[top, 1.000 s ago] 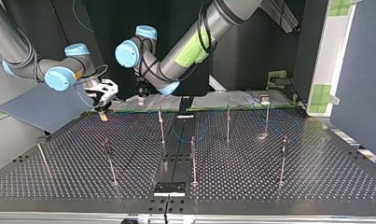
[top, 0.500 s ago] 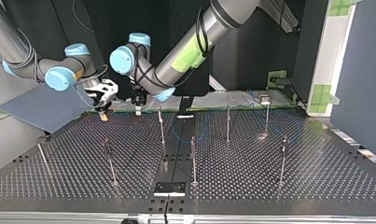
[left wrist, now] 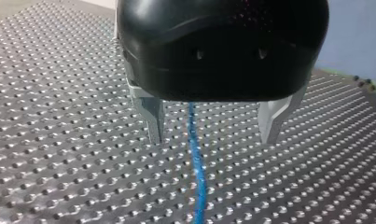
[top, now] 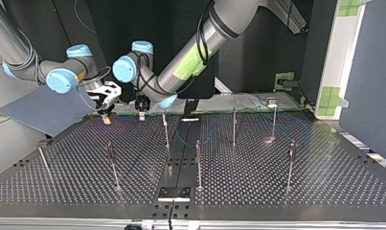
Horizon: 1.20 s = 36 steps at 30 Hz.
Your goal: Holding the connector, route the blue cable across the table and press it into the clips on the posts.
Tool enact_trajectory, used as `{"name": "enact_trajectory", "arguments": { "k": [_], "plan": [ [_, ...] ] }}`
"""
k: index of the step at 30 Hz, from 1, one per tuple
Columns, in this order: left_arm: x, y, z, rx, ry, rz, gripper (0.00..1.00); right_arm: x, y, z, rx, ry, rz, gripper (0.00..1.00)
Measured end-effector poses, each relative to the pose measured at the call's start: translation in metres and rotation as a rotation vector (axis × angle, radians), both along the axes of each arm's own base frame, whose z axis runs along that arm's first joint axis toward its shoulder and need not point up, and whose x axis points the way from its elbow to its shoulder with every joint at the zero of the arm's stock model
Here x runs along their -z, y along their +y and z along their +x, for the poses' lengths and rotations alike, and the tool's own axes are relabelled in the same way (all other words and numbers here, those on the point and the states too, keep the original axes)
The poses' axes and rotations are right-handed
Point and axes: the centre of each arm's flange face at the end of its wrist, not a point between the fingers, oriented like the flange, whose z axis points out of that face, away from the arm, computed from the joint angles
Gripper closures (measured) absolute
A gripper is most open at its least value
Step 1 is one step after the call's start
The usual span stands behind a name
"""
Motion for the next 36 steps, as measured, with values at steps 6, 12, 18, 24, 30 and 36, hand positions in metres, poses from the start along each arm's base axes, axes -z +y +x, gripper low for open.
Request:
{"name": "enact_trajectory", "arguments": {
  "k": [6,12,18,24,30,36],
  "plan": [
    [-0.005,0.001,0.005,-0.008,-0.003,-0.008,0.00,0.000,0.000,0.000,0.000,-0.002,0.000,1.00],
    [-0.003,0.003,0.004,-0.024,0.003,0.003,0.31,-0.002,-0.001,0.000,0.001,-0.002,-0.004,1.00],
    [-0.002,0.005,0.003,-0.034,0.005,0.019,0.83,-0.010,0.000,0.000,0.000,-0.004,-0.015,1.00],
    [-0.003,0.006,0.003,-0.036,0.008,0.026,1.00,-0.033,0.002,0.000,-0.001,-0.018,-0.046,1.00],
    [-0.013,0.000,-0.002,-0.029,0.012,0.010,1.00,-0.049,0.005,0.003,-0.016,-0.025,-0.062,1.00],
    [-0.045,-0.002,-0.013,-0.027,0.012,-0.016,1.00,-0.083,0.008,0.004,-0.023,-0.030,-0.088,1.00]
  ]
}}
